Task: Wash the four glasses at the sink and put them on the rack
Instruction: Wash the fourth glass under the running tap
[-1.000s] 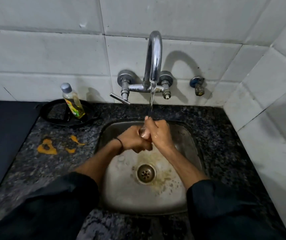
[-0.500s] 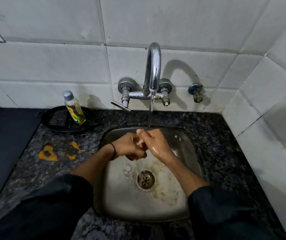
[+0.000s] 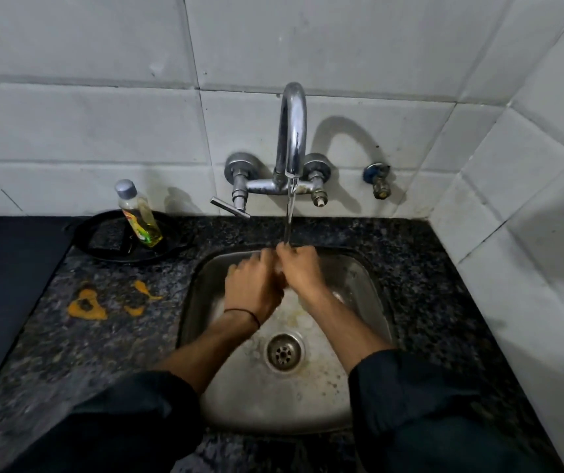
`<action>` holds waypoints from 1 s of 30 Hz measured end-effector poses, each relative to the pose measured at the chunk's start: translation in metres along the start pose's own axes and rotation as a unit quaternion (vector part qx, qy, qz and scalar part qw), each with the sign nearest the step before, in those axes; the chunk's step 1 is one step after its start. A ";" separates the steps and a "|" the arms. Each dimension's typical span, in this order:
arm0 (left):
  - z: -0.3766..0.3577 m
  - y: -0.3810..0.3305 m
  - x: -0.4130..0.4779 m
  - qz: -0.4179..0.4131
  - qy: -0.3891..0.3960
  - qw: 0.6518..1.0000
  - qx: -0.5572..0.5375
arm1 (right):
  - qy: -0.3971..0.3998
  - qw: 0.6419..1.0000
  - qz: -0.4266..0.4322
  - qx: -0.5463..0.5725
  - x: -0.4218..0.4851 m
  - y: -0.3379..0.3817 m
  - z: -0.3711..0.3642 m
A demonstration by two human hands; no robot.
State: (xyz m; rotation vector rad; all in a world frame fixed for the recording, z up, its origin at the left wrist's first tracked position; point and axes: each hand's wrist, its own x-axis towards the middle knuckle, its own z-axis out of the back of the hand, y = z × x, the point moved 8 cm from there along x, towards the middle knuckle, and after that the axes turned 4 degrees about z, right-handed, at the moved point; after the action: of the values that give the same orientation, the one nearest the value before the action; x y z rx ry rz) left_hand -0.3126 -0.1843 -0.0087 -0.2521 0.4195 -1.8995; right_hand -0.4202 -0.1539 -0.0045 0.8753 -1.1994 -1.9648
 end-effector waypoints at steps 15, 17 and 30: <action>-0.013 0.000 -0.005 0.016 0.135 0.963 -0.231 | 0.046 0.976 0.116 -0.177 -0.006 0.019 0.001; -0.022 0.004 -0.009 0.045 0.291 0.876 -0.383 | 0.149 0.966 0.170 -0.122 -0.018 0.025 0.001; -0.018 -0.004 -0.008 0.058 0.361 0.844 -0.392 | 0.147 0.970 0.159 -0.109 -0.016 0.028 0.008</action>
State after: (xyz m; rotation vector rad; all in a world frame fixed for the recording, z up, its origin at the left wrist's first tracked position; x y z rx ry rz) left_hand -0.3201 -0.1725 -0.0233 -0.0189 1.6935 -1.5505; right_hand -0.4124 -0.1468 0.0276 0.7739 -0.8730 -1.6068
